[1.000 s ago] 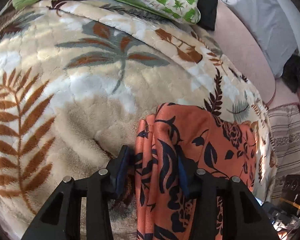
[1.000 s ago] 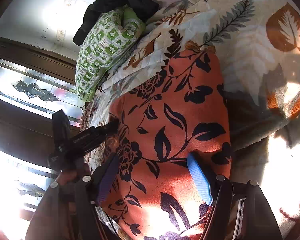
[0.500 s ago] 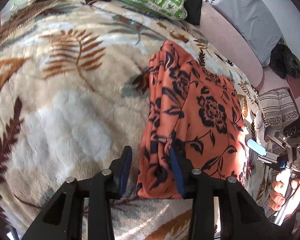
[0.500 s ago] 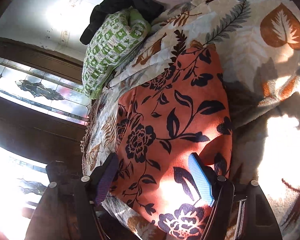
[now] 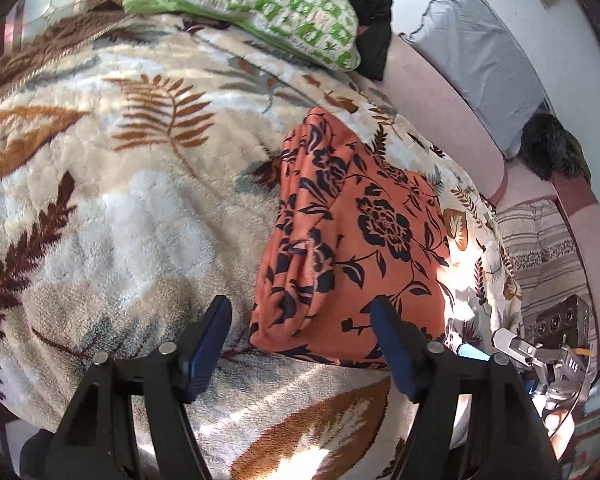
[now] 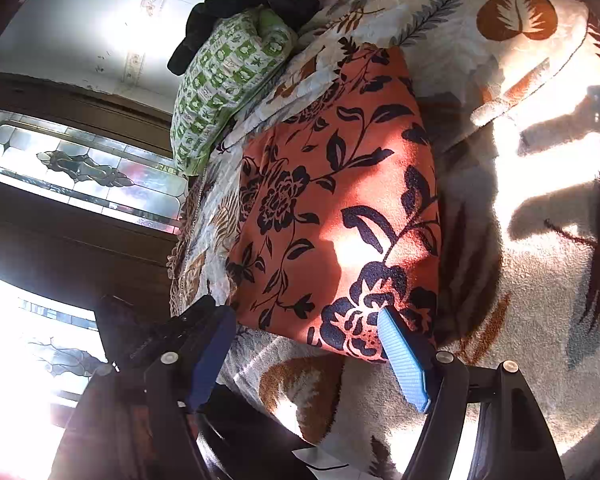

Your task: Fold small clothes

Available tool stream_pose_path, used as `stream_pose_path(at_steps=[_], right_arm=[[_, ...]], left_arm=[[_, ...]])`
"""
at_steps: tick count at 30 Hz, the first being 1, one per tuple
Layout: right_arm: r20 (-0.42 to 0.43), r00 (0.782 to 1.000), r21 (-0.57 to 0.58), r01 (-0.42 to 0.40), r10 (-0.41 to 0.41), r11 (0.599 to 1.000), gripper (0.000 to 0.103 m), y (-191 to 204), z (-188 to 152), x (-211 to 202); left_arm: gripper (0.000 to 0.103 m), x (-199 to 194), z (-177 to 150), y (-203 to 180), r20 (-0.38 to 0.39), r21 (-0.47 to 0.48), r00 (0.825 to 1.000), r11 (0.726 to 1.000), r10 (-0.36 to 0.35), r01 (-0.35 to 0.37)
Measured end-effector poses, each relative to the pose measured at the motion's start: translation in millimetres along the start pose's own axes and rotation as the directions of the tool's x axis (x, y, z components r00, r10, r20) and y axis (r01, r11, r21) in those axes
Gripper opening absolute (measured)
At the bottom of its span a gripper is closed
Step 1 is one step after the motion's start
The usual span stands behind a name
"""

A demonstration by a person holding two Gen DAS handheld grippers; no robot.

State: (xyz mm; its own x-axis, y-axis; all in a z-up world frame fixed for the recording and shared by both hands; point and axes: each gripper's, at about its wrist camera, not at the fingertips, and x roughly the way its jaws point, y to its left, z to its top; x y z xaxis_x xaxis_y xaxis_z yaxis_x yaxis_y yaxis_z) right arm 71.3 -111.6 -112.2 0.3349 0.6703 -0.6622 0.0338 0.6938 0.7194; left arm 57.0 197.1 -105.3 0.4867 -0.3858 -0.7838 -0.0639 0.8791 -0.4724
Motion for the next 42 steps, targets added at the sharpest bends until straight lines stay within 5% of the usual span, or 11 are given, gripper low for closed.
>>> stream_pose_path(at_steps=[3, 4, 8, 13, 19, 22, 28, 32, 34, 38, 42], right_arm=[[-0.004, 1.000, 0.027, -0.005, 0.006, 1.000, 0.077, -8.3, -6.0, 0.5], [-0.007, 1.000, 0.030, -0.005, 0.005, 1.000, 0.077, -9.6, -7.6, 1.4], [-0.022, 1.000, 0.026, -0.015, 0.016, 1.000, 0.077, -13.5, -10.5, 0.4], [-0.014, 1.000, 0.088, -0.005, 0.007, 0.996, 0.082, -39.9, -13.6, 0.9], [0.028, 0.998, 0.168, -0.066, 0.062, 0.984, 0.082, -68.3, -10.0, -12.2], [0.054, 0.994, 0.235, -0.103, 0.093, 0.967, 0.082, -85.7, 2.7, -13.6], [0.072, 0.981, 0.290, -0.195, 0.182, 0.937, 0.082, -88.5, 34.9, 4.8], [0.049, 0.977, 0.355, -0.213, 0.209, 0.910, 0.077, -94.2, 41.6, 32.3], [0.018, 0.995, 0.267, -0.101, 0.100, 0.958, 0.035, -81.7, 41.8, 33.2], [0.009, 0.991, 0.043, 0.131, -0.132, 0.990, 0.033, -56.7, 35.8, 33.5], [0.025, 1.000, 0.184, -0.020, 0.015, 0.983, 0.061, -77.0, 46.0, 17.9]], left_arm=[[0.053, 22.7, -1.2, -8.2, -0.045, 0.060, 0.998, 0.997, 0.054, -0.051], [0.009, 35.4, -1.5, -3.7, -0.086, 0.045, 0.992, 0.995, 0.091, -0.087], [0.010, 24.4, -8.7, 37.1, -0.065, -0.230, 0.993, 0.970, -0.094, 0.077], [0.012, 33.6, -15.7, 53.0, -0.080, -0.287, 0.992, 0.955, -0.099, 0.073], [0.034, -2.3, 3.6, -4.8, 0.001, -0.007, 0.997, 0.997, 0.077, -0.077], [0.059, -10.1, 17.6, -40.8, 0.090, 0.144, 0.990, 0.982, 0.108, -0.121], [0.059, 41.5, 44.1, -87.4, 0.126, 0.361, 0.979, 0.911, 0.163, -0.198], [0.048, 98.4, 48.0, -65.0, 0.014, 0.320, 0.956, 0.905, 0.292, -0.281], [0.048, 95.5, 45.1, -62.6, 0.031, 0.318, 0.959, 0.907, 0.282, -0.277], [0.048, 97.3, 47.3, -58.7, 0.020, 0.302, 0.962, 0.915, 0.274, -0.267], [0.048, 95.0, 47.2, -56.8, 0.015, 0.296, 0.968, 0.923, 0.252, -0.245]])
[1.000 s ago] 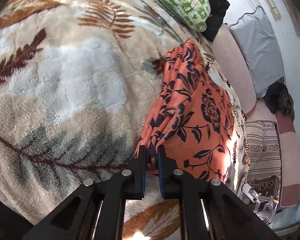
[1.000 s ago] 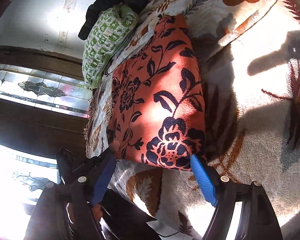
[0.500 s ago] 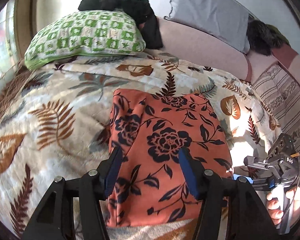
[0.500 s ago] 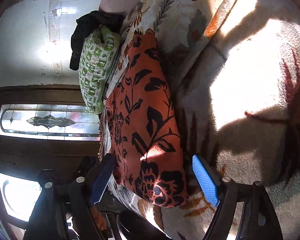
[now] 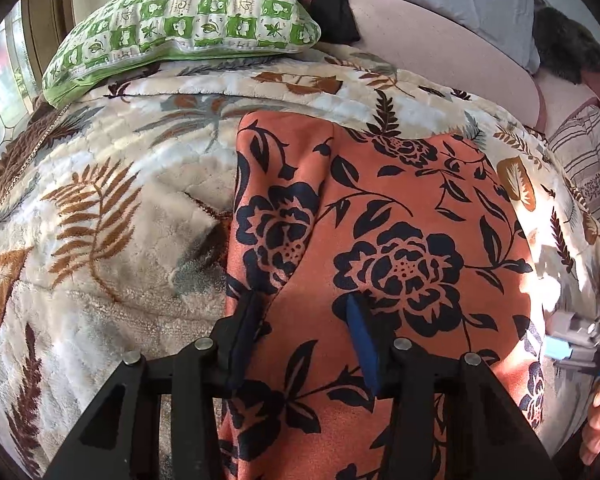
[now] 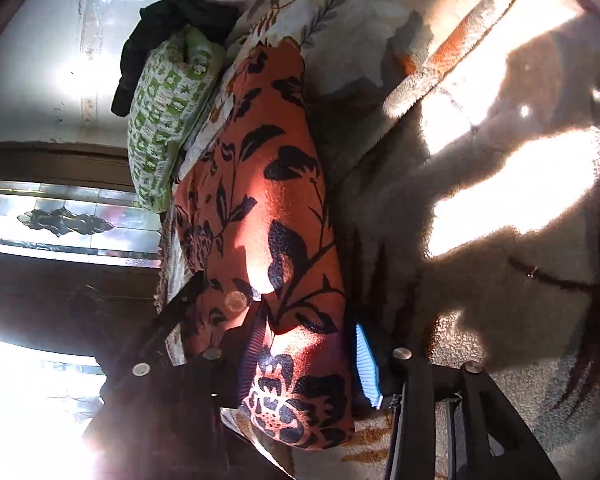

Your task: Fold small clothes

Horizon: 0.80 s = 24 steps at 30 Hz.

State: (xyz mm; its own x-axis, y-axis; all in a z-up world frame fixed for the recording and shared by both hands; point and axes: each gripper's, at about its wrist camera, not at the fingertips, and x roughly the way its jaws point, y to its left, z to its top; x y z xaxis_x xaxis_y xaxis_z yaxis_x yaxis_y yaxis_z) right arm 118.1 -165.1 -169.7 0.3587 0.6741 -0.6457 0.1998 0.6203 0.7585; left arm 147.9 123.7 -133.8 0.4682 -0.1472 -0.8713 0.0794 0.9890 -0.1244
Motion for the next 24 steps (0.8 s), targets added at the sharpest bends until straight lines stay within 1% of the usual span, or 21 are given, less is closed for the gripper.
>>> stream_pose_path(at_steps=[2, 3, 6, 7, 8, 9, 10, 11, 12, 13, 14, 16, 17, 18, 19, 20, 21, 22, 24], right_arm=[[0.103, 0.995, -0.021, -0.009, 0.011, 1.000, 0.077, 7.5, 8.9, -20.3], [0.127, 0.991, -0.021, -0.028, 0.030, 0.999, 0.080, 10.9, 16.6, -24.5], [0.117, 0.988, 0.023, -0.101, 0.098, 0.995, 0.080, 16.4, 49.6, -11.5], [0.111, 0.989, 0.023, -0.101, 0.097, 0.995, 0.080, 17.9, 60.4, -2.6], [0.108, 0.992, 0.003, -0.072, 0.071, 0.997, 0.080, 19.5, 69.6, 6.5], [0.070, 0.996, -0.017, -0.051, 0.052, 0.999, 0.070, 22.2, 76.1, 21.0], [0.013, 1.000, -0.048, -0.016, 0.017, 0.999, 0.048, 26.8, 77.5, 35.9], [0.018, 0.998, -0.103, 0.061, -0.059, 0.993, 0.028, 33.5, 74.1, 39.2], [0.047, 0.993, -0.161, 0.112, -0.106, 0.981, 0.028, 42.3, 70.0, 38.4], [0.067, 0.988, -0.180, 0.146, -0.136, 0.973, 0.028, 45.3, 67.2, 38.5], [0.076, 0.986, -0.162, 0.158, -0.147, 0.974, 0.030, 43.3, 66.6, 39.2], [0.081, 0.987, -0.098, 0.150, -0.142, 0.984, 0.053, 37.2, 65.3, 35.3], [0.081, 0.988, -0.078, 0.137, -0.131, 0.987, 0.075, 35.8, 62.3, 30.8], [0.088, 0.991, -0.078, 0.113, -0.106, 0.991, 0.079, 36.2, 58.4, 24.7], [0.097, 0.991, -0.096, 0.105, -0.096, 0.990, 0.079, 38.4, 53.6, 18.2], [0.107, 0.989, -0.118, 0.112, -0.100, 0.987, 0.079, 40.7, 48.1, 11.4], [0.115, 0.988, -0.131, 0.115, -0.100, 0.985, 0.079, 41.5, 41.3, 4.8], [0.109, 0.990, -0.134, 0.099, -0.084, 0.986, 0.079, 41.1, 36.5, 0.4], [0.079, 0.996, -0.129, 0.052, -0.042, 0.990, 0.079, 36.4, 28.8, -5.0]], left_arm=[[0.048, -0.2, -0.5, 1.2, 0.003, -0.006, 1.000, 1.000, -0.010, 0.010], [0.048, -0.2, -0.7, 1.6, 0.004, -0.007, 1.000, 1.000, -0.012, 0.012], [0.048, -0.2, -1.4, 2.4, 0.006, -0.014, 1.000, 1.000, -0.019, 0.019], [0.048, -0.1, -1.4, 2.8, 0.006, -0.016, 1.000, 1.000, -0.023, 0.023], [0.048, 0.2, -1.3, 3.6, 0.006, -0.020, 1.000, 0.999, -0.027, 0.027], [0.048, 0.4, -1.4, 4.3, 0.005, -0.023, 1.000, 0.999, -0.031, 0.031], [0.048, 0.7, -1.1, 5.7, 0.005, -0.025, 0.999, 0.999, -0.038, 0.038], [0.048, 0.8, -0.7, 6.9, 0.005, -0.028, 0.999, 0.999, -0.046, 0.046], [0.048, 1.3, -0.3, 8.1, 0.004, -0.033, 0.998, 0.998, -0.055, 0.055], [0.048, 1.6, 0.6, 9.6, 0.003, -0.042, 0.998, 0.997, -0.065, 0.065], [0.048, 0.0, 1.7, 11.0, 0.004, -0.054, 0.997, 0.996, -0.076, 0.076], [0.048, -9.9, 3.8, 15.4, 0.014, -0.079, 0.993, 0.990, -0.116, 0.117], [0.049, -17.5, 4.4, 19.9, 0.028, -0.099, 0.988, 0.984, -0.149, 0.151], [0.050, -25.7, 4.3, 26.7, 0.050, -0.128, 0.983, 0.975, -0.177, 0.182], [0.055, -33.3, 3.2, 35.1, 0.072, -0.158, 0.977, 0.965, -0.200, 0.209], [0.064, -39.3, 1.0, 44.4, 0.090, -0.188, 0.971, 0.953, -0.223, 0.236], [0.065, -43.3, -2.6, 53.7, 0.104, -0.220, 0.964, 0.940, -0.244, 0.262], [0.066, -44.4, -6.1, 62.1, 0.108, -0.249, 0.958, 0.925, -0.267, 0.286], [0.066, -39.3, -13.3, 75.9, 0.102, -0.308, 0.936, 0.884, -0.338, 0.352]])
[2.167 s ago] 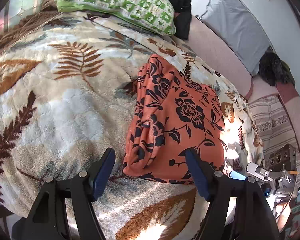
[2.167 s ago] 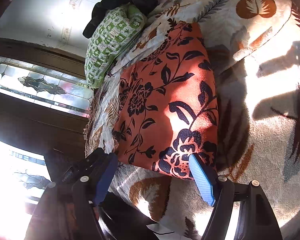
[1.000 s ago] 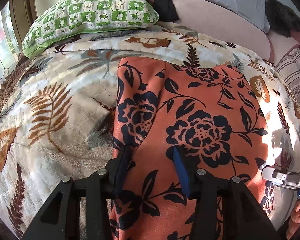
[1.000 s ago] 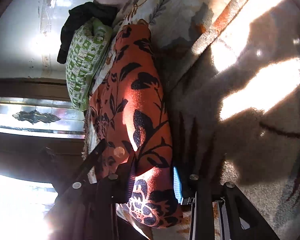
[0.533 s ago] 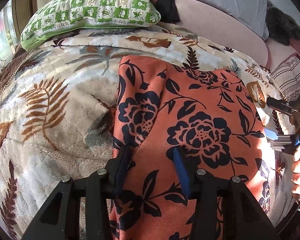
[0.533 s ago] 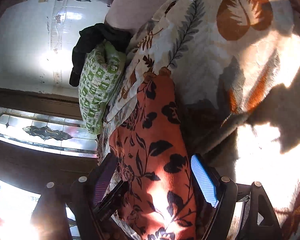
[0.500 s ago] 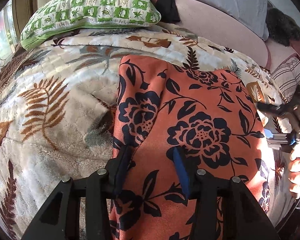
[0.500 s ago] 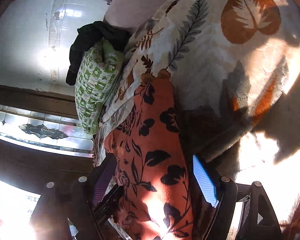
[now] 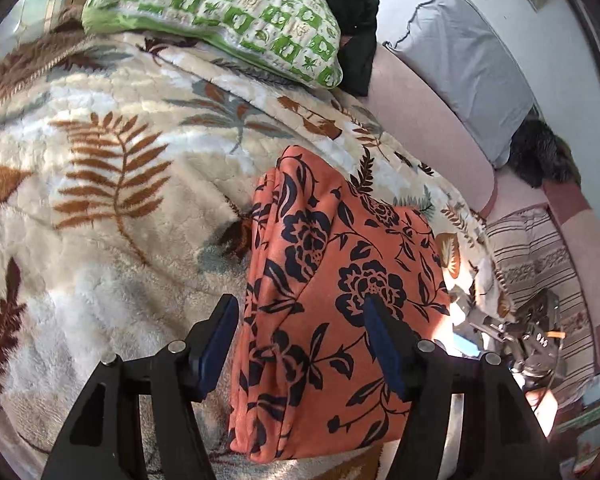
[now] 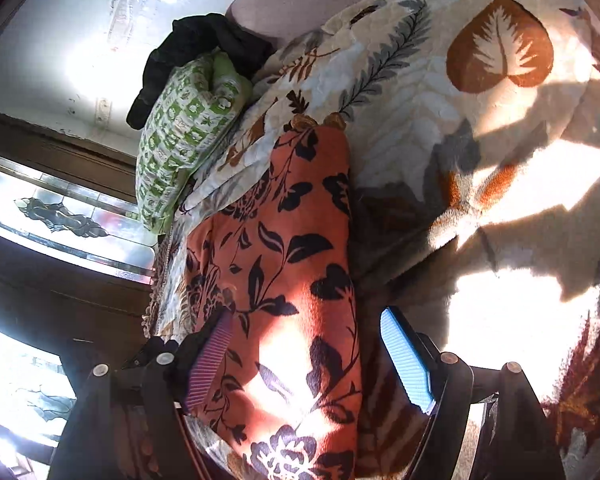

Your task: Fold small clothes

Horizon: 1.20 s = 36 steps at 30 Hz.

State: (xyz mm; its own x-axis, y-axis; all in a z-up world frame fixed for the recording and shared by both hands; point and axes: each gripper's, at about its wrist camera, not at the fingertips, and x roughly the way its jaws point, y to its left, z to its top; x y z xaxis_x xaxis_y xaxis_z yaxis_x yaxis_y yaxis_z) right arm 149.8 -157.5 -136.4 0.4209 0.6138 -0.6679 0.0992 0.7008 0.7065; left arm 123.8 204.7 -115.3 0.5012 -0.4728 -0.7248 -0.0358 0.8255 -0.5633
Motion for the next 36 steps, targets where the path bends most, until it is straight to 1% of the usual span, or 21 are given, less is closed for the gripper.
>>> stream_pose_path(at_steps=[3, 6, 7, 9, 10, 11, 12, 13, 15, 17, 19, 21, 24, 25, 26, 27, 28, 29, 30, 33, 36], right_arm=[[-0.062, 0.998, 0.008, -0.022, 0.022, 1.000, 0.079, -5.7, -10.3, 8.9], [-0.107, 0.993, 0.033, -0.046, 0.049, 0.998, 0.079, -8.2, -15.6, 26.0], [-0.133, 0.989, 0.035, -0.066, 0.070, 0.997, 0.079, -6.7, -15.7, 33.7], [-0.168, 0.985, 0.013, -0.041, 0.042, 0.999, 0.077, -2.2, -18.3, 46.9], [-0.166, 0.986, -0.017, -0.023, 0.020, 1.000, 0.076, 3.1, -17.9, 49.8], [-0.165, 0.986, -0.052, 0.002, -0.011, 0.999, 0.066, 7.9, -18.1, 51.0], [-0.167, 0.985, -0.068, 0.019, -0.030, 0.998, 0.059, 11.6, -17.1, 52.1], [-0.170, 0.985, -0.069, 0.024, -0.035, 0.997, 0.059, 13.4, -16.3, 51.9], [-0.167, 0.986, -0.069, 0.012, -0.023, 0.998, 0.058, 11.9, -15.8, 48.3], [-0.158, 0.987, -0.021, 0.005, -0.008, 1.000, 0.063, 4.1, -13.9, 42.3], [-0.079, 0.997, 0.013, -0.008, 0.009, 1.000, 0.067, -1.7, -7.5, 27.4], [-0.011, 1.000, 0.022, -0.023, 0.023, 0.999, 0.078, -3.9, 2.2, 16.5], [-0.082, 0.995, 0.067, -0.044, 0.050, 0.997, 0.078, -8.6, 16.7, 38.7], [-0.114, 0.992, 0.076, -0.039, 0.048, 0.996, 0.078, -10.6, 18.0, 50.1], [-0.147, 0.988, 0.057, -0.039, 0.047, 0.998, 0.076, -8.3, 18.2, 60.1], [-0.157, 0.987, -0.002, -0.026, 0.025, 1.000, 0.060, -0.6, 16.7, 64.4], [-0.152, 0.988, -0.062, 0.018, -0.028, 0.998, 0.057, 8.2, 14.5, 65.3], [-0.148, 0.988, -0.098, 0.034, -0.049, 0.995, 0.052, 14.6, 13.1, 64.2], [-0.148, 0.987, -0.120, 0.040, -0.058, 0.992, 0.041, 18.3, 13.7, 62.1], [-0.144, 0.987, -0.182, 0.039, -0.066, 0.983, 0.035, 32.4, 20.3, 48.1], [-0.103, 0.992, -0.247, 0.046, -0.074, 0.968, 0.035, 50.6, 30.6, 20.3]], left_arm=[[0.066, 13.5, -6.9, 14.3, -0.050, -0.077, 0.996, 0.995, -0.069, 0.066], [0.066, 39.4, -17.6, 20.4, -0.134, -0.100, 0.989, 0.994, -0.064, 0.051], [0.066, 41.4, -19.8, 19.8, -0.124, -0.086, 0.990, 0.995, -0.066, 0.056], [0.064, 42.0, -19.9, 18.9, -0.119, -0.090, 0.990, 0.994, -0.072, 0.062], [0.061, 42.4, -18.9, 19.0, -0.123, -0.095, 0.990, 0.994, -0.070, 0.059], [0.047, 43.3, -17.9, 18.5, -0.133, -0.086, 0.990, 0.996, -0.050, 0.038], [0.046, 43.5, -17.1, 19.0, -0.143, -0.082, 0.989, 0.996, -0.039, 0.027], [0.046, 42.6, -16.6, 22.0, -0.144, -0.091, 0.988, 0.995, -0.052, 0.039], [0.049, 40.2, -14.1, 21.8, -0.139, -0.095, 0.989, 0.995, -0.041, 0.027], [0.066, 33.1, -7.8, 18.7, -0.107, -0.062, 0.994, 0.998, -0.021, 0.014], [0.075, 28.2, 3.0, 13.0, -0.070, -0.024, 0.997, 0.999, -0.028, 0.027], [0.078, 32.5, 14.7, 9.9, -0.055, -0.022, 0.997, 0.999, -0.048, 0.046], [0.085, 66.4, 23.2, 17.6, -0.129, -0.075, 0.988, 0.995, -0.081, 0.072], [0.081, 73.4, 22.3, 24.2, -0.154, -0.079, 0.985, 0.995, -0.073, 0.062], [0.067, 71.9, 22.7, 21.5, -0.137, -0.047, 0.989, 0.998, -0.048, 0.042], [0.050, 73.5, 23.7, 17.0, -0.155, -0.019, 0.987, 0.999, -0.039, 0.037], [0.033, 75.8, 22.2, 16.2, -0.187, -0.027, 0.981, 0.998, -0.053, 0.049], [0.032, 74.8, 22.1, 15.9, -0.177, -0.025, 0.983, 0.999, -0.048, 0.044], [0.030, 73.4, 22.1, 14.5, -0.172, -0.020, 0.984, 0.999, -0.049, 0.046], [0.027, 58.3, 22.6, 0.8, -0.131, -0.025, 0.988, 0.996, -0.086, 0.083], [0.026, 42.6, 26.8, -36.4, -0.084, 0.043, 0.990, 0.993, -0.109, 0.113]])
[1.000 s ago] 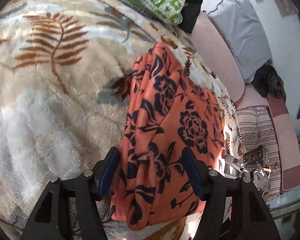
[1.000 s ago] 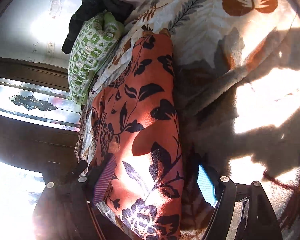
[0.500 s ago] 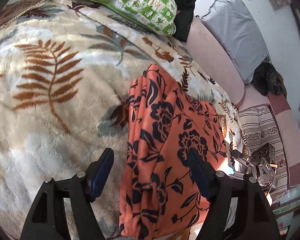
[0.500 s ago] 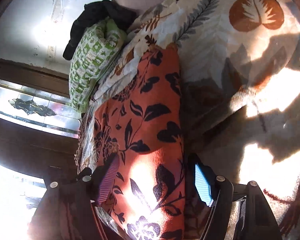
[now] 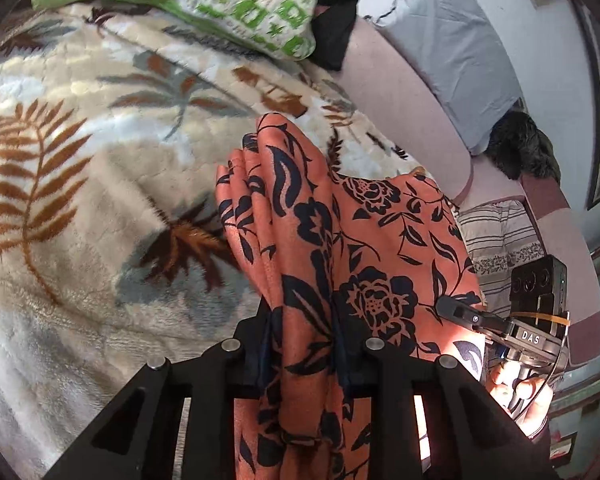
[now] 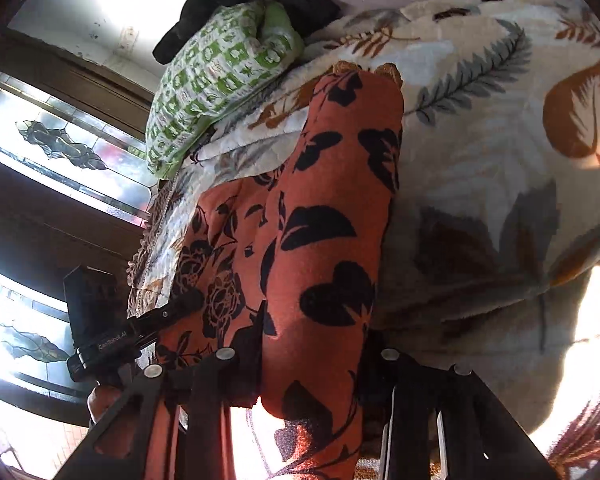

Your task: Fold small clothes

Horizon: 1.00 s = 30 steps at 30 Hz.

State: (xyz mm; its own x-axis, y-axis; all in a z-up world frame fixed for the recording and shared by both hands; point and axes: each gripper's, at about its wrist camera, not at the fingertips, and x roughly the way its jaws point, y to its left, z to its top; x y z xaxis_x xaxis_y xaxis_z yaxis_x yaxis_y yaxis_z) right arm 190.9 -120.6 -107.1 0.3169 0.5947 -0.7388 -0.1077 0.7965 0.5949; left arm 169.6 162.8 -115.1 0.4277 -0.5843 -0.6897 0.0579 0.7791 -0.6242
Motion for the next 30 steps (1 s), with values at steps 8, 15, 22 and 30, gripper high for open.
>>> stream_pose_path(at_steps=[8, 15, 22, 30], right_arm=[[0.106, 0.994, 0.013, -0.001, -0.001, 1.000, 0.035, -45.3, 23.9, -100.9], [0.018, 0.978, 0.323, 0.190, -0.206, 0.927, 0.070, -166.5, -17.7, -81.5], [0.240, 0.953, 0.200, 0.139, -0.186, 0.970, 0.078, -121.2, -25.8, -143.1], [0.232, 0.973, 0.170, -0.041, 0.000, 0.985, 0.080, -79.6, -1.2, -106.3]], left_arm=[[0.030, 38.3, 2.6, -84.1, 0.002, 0.097, 0.999, 0.994, -0.047, 0.046], [0.058, 100.4, -29.3, -67.5, -0.128, 0.085, 0.980, 0.986, 0.154, -0.144], [0.063, 48.0, -27.1, -102.5, 0.032, 0.227, 0.973, 0.946, 0.228, -0.229], [0.066, 95.9, -52.1, -85.6, -0.083, 0.302, 0.943, 0.910, 0.323, -0.284]])
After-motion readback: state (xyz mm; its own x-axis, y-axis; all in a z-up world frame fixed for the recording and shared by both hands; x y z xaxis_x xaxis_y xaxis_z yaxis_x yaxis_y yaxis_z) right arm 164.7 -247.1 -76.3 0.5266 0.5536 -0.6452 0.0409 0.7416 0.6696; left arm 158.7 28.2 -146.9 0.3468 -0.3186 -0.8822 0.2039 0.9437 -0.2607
